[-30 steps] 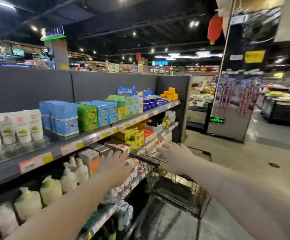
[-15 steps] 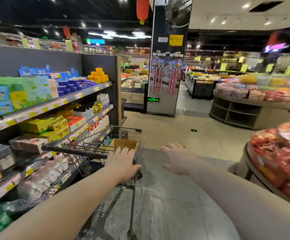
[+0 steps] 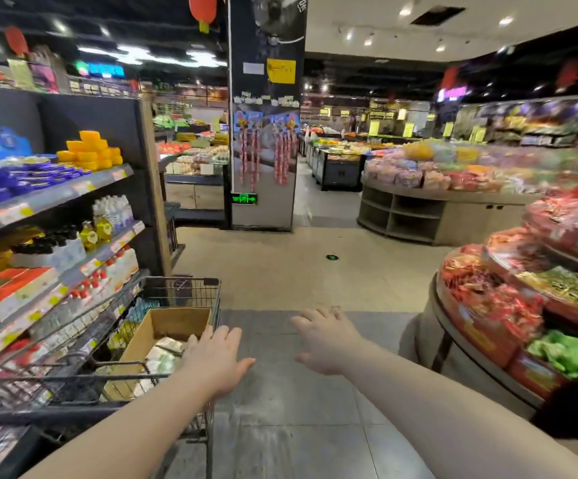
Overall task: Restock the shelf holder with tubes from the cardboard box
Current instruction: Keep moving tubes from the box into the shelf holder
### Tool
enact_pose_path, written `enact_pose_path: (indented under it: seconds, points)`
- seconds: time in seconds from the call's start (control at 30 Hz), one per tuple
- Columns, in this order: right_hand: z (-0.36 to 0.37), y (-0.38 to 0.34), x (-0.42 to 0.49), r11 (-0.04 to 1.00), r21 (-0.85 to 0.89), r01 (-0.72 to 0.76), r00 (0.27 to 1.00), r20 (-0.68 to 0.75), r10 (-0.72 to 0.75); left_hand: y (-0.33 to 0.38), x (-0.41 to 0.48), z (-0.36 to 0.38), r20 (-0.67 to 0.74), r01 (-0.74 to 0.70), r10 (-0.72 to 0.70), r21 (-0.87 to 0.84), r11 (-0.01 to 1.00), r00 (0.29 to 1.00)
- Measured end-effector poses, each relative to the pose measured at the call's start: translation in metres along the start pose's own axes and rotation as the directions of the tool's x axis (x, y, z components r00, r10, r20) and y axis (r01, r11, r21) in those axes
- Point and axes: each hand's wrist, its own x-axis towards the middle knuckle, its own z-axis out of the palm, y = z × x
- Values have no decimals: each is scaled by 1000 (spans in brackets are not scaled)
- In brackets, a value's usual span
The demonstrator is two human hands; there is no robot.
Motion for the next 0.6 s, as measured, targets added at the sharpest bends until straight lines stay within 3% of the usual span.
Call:
enact_pose_path:
  seconds: [0.33, 0.6]
  points:
    - [18, 15, 148, 996, 63, 63, 995, 76, -68, -45, 124, 25, 36, 82, -82, -4, 997, 996]
    - [30, 21, 283, 957, 55, 285, 949, 120, -290, -90, 206, 43, 112, 288, -281, -47, 957, 953]
